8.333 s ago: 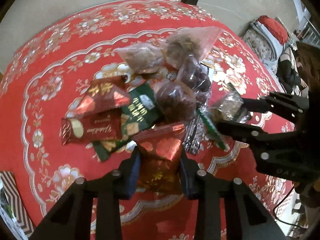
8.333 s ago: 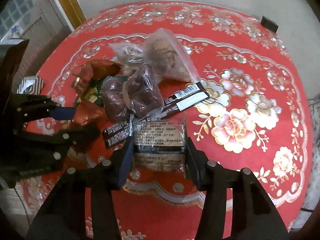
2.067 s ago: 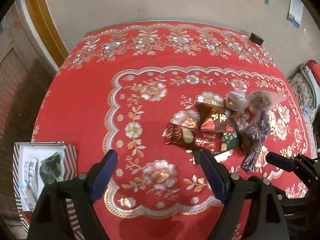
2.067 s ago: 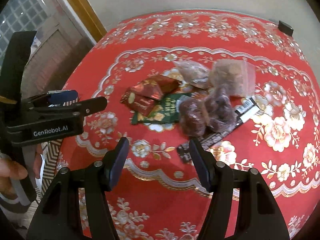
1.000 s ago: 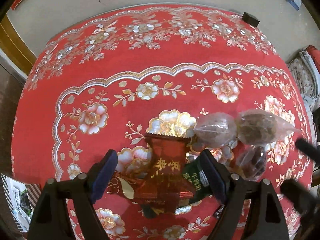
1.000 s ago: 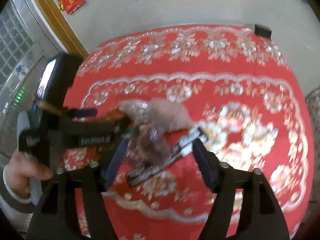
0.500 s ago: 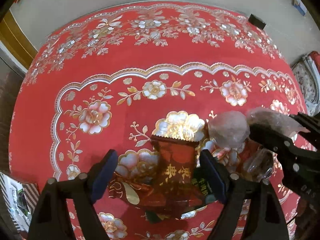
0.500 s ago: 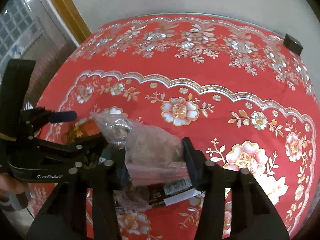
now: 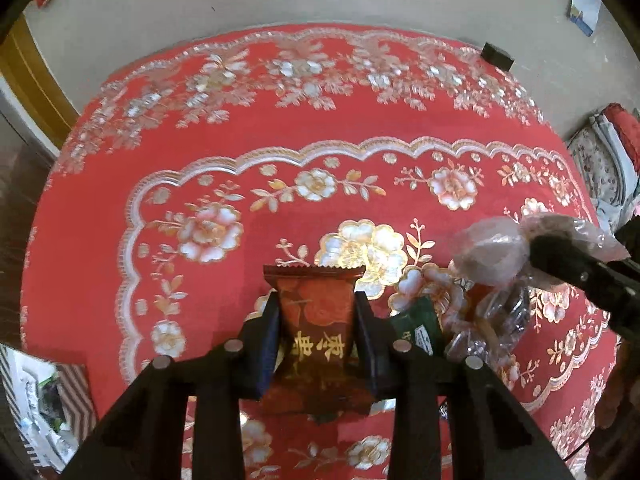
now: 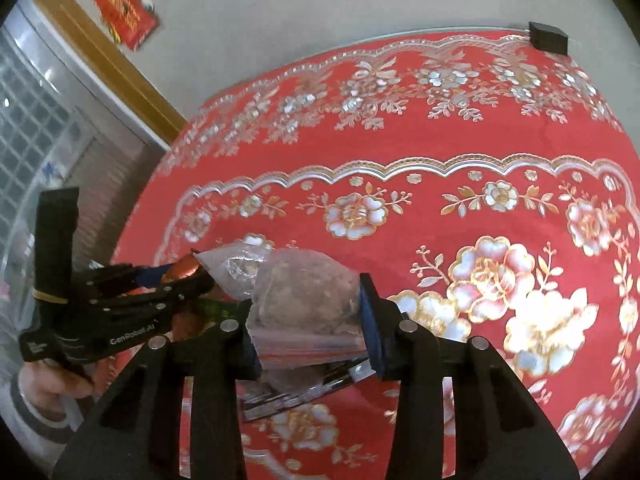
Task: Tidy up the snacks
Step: 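Carry both packets over the white striped box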
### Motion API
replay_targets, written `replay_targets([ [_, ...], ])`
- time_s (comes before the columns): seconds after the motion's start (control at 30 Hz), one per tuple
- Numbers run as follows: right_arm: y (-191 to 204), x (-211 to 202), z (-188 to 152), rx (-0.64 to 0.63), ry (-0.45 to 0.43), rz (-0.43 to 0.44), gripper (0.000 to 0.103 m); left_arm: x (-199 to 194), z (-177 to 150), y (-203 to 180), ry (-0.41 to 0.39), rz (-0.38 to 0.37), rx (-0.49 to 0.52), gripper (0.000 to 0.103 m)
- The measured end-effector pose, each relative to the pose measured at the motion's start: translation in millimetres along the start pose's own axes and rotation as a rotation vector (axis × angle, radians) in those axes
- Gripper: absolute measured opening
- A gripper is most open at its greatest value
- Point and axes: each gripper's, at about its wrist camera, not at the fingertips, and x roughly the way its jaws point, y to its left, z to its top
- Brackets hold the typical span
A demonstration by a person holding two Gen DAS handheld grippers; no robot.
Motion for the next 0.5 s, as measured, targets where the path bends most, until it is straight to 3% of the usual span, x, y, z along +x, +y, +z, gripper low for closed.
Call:
replay_targets([
  [0.5, 67.2, -29.2, -24.5, 0.012, -0.058, 0.09, 0.037, -58.0, -40.1, 38.7, -0.09, 0.062, 0.009, 0.036],
])
